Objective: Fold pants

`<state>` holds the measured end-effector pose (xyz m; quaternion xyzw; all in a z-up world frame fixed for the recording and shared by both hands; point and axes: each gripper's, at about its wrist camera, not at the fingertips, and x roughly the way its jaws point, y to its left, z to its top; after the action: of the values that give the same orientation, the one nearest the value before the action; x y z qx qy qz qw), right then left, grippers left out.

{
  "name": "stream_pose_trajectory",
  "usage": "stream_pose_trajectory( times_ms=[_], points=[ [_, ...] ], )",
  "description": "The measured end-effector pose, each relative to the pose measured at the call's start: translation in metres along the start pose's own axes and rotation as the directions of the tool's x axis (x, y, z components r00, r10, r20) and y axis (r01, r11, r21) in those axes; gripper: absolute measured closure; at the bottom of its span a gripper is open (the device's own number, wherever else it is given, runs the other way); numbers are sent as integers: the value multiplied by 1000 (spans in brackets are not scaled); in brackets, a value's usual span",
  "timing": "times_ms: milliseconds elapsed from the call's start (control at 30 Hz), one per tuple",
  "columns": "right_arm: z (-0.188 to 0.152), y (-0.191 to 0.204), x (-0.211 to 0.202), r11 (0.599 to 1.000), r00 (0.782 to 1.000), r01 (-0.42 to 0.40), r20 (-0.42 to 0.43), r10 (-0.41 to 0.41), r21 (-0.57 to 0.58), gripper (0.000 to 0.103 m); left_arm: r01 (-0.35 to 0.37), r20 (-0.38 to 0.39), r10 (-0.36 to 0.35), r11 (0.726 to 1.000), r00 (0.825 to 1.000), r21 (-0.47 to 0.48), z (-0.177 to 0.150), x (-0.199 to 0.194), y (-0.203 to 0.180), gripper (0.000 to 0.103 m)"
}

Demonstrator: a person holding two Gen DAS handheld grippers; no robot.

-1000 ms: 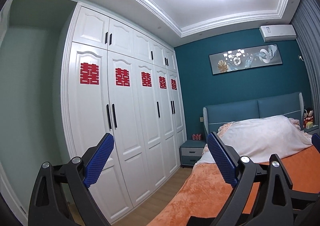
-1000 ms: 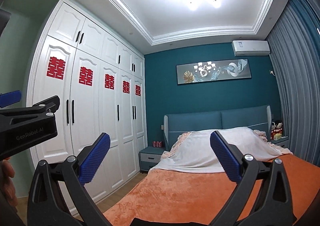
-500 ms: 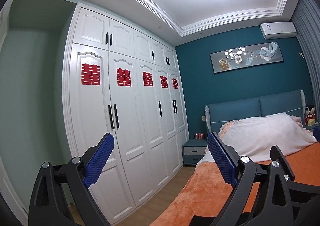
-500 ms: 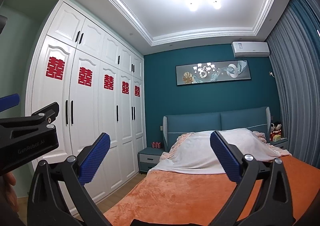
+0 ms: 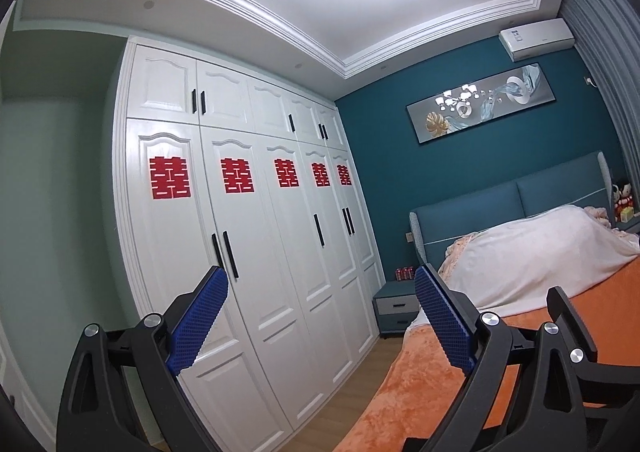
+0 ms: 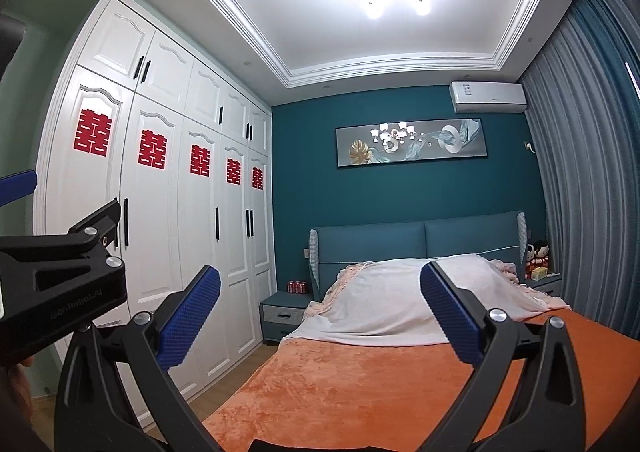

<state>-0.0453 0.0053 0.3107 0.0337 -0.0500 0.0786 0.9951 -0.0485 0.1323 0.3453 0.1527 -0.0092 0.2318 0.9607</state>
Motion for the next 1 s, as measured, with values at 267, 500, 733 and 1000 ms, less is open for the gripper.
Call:
stream_pose_trajectory(
  times_ms=[267,500,733,1000],
  points=[
    [4,-46,3,990,990,141,0,-141,-11,5,142,43,-142,990,989,9,25,6,-60,10],
    [11,-109,-4,945,946,324,4,-325,-41,5,315,61,-314,949,948,-21,40,3,-118,10],
    [16,-161,-23,886,888,460,11,-460,-65,5,440,80,-435,896,897,-62,48,-6,-149,10],
    [12,-185,-36,847,850,526,2,-527,-82,5,491,79,-485,867,871,-88,51,-6,-157,10]
  ],
)
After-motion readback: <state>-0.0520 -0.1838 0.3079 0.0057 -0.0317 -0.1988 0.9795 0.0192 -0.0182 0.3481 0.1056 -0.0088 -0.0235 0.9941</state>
